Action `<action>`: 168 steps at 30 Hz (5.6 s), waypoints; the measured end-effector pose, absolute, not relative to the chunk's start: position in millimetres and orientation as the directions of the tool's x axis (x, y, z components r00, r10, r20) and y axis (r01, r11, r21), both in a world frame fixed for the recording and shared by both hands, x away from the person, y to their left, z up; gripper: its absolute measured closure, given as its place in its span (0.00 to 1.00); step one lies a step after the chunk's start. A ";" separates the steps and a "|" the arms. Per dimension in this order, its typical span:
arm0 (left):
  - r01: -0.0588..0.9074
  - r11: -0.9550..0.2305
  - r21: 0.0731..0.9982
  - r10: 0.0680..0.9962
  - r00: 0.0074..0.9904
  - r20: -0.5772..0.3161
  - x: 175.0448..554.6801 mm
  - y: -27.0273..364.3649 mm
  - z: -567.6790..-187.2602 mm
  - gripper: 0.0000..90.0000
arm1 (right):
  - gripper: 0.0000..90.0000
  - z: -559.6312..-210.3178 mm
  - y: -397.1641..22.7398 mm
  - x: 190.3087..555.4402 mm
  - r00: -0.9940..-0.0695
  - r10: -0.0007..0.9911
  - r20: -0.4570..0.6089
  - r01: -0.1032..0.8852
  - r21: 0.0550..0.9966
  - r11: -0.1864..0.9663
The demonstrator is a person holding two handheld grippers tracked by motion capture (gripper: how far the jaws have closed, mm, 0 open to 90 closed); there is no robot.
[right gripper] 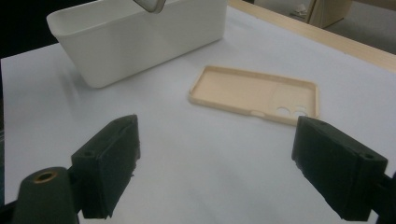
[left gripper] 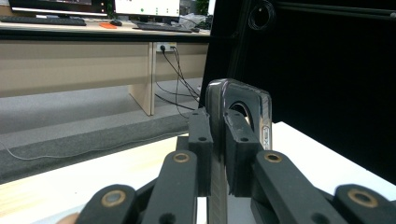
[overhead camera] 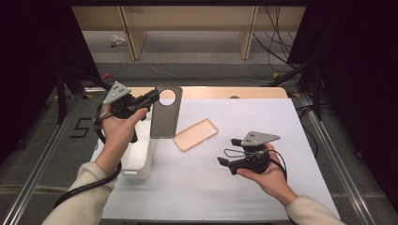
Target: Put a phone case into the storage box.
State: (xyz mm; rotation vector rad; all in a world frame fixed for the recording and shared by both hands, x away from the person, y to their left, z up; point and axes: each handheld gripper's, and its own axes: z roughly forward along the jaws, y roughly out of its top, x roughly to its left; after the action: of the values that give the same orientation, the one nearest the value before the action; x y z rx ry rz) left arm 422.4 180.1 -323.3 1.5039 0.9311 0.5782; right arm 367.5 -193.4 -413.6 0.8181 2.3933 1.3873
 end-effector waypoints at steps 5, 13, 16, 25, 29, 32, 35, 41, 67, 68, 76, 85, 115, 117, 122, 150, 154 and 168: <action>0.218 0.037 0.975 0.822 0.548 -0.154 424.7 185.3 -323.1 0.91 | 0.18 -413.9 -193.6 367.8 -0.805 0.590 0.062 0.346 0.857 0.382; 0.210 0.031 0.977 0.830 0.540 -0.142 429.1 191.9 -320.6 0.91 | 0.18 -414.5 -193.8 368.6 -0.803 0.592 0.066 0.351 0.856 0.380; 0.209 0.028 0.978 0.831 0.538 -0.139 430.0 193.3 -320.1 0.91 | 0.18 -414.4 -194.0 368.8 -0.802 0.594 0.066 0.351 0.856 0.379; 0.208 0.023 0.978 0.837 0.531 -0.132 435.8 200.8 -320.0 0.91 | 0.18 -414.4 -194.4 369.0 -0.798 0.598 0.069 0.354 0.857 0.374; 0.208 0.024 0.978 0.840 0.526 -0.133 438.3 204.6 -319.5 0.91 | 0.18 -414.4 -194.7 369.2 -0.797 0.599 0.072 0.357 0.857 0.372; 0.211 0.023 0.977 0.844 0.521 -0.132 439.8 207.7 -319.8 0.91 | 0.18 -414.4 -194.7 369.2 -0.797 0.600 0.073 0.358 0.856 0.371; 0.213 0.022 0.977 0.847 0.514 -0.131 441.2 210.9 -320.5 0.91 | 0.18 -414.5 -195.0 369.5 -0.795 0.603 0.074 0.360 0.857 0.369; 0.219 0.026 0.975 0.854 0.502 -0.135 444.1 215.8 -322.6 0.91 | 0.18 -414.9 -195.2 369.8 -0.793 0.605 0.075 0.362 0.856 0.369; 0.221 0.018 0.975 0.863 0.489 -0.127 458.8 229.6 -322.1 0.91 | 0.18 -415.2 -195.8 370.5 -0.789 0.610 0.081 0.369 0.855 0.364; 0.221 0.015 0.975 0.865 0.487 -0.124 460.9 231.1 -322.4 0.91 | 0.18 -415.3 -195.9 370.6 -0.788 0.610 0.082 0.370 0.855 0.363; 0.222 0.015 0.975 0.872 0.475 -0.121 468.6 237.6 -320.3 0.91 | 0.18 -415.2 -196.1 370.9 -0.787 0.611 0.081 0.369 0.856 0.362; 0.222 0.018 0.975 0.876 0.466 -0.122 477.6 240.9 -317.5 0.91 | 0.18 -415.5 -196.1 371.2 -0.788 0.610 0.084 0.372 0.855 0.362; 0.252 0.012 0.968 0.886 0.446 -0.127 506.0 245.6 -326.3 0.91 | 0.18 -415.8 -198.4 374.2 -0.779 0.619 0.096 0.379 0.859 0.344; 0.256 0.012 0.966 0.887 0.443 -0.129 507.7 246.6 -327.6 0.91 | 0.18 -415.8 -198.3 374.4 -0.780 0.619 0.096 0.379 0.860 0.343; 0.260 0.015 0.966 0.890 0.437 -0.131 510.4 249.1 -329.1 0.91 | 0.18 -415.8 -198.3 374.7 -0.779 0.619 0.097 0.379 0.860 0.343; 0.289 0.018 0.957 0.900 0.413 -0.142 524.0 251.8 -345.7 0.91 | 0.18 -415.6 -199.4 375.4 -0.777 0.621 0.100 0.382 0.860 0.339; 0.298 0.028 0.954 0.902 0.404 -0.153 527.6 253.7 -352.3 0.91 | 0.18 -415.5 -199.4 375.6 -0.778 0.620 0.099 0.381 0.860 0.339; 0.338 0.043 0.940 0.904 0.387 -0.180 534.4 252.5 -373.4 0.91 | 0.18 -415.5 -199.7 375.9 -0.780 0.618 0.100 0.380 0.860 0.340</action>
State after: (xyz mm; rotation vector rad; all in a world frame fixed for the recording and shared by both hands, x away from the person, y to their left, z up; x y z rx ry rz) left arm 534.4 252.5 -373.4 1.5225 1.1578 0.6317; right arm 375.9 -199.7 -415.5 0.8992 2.3617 1.4142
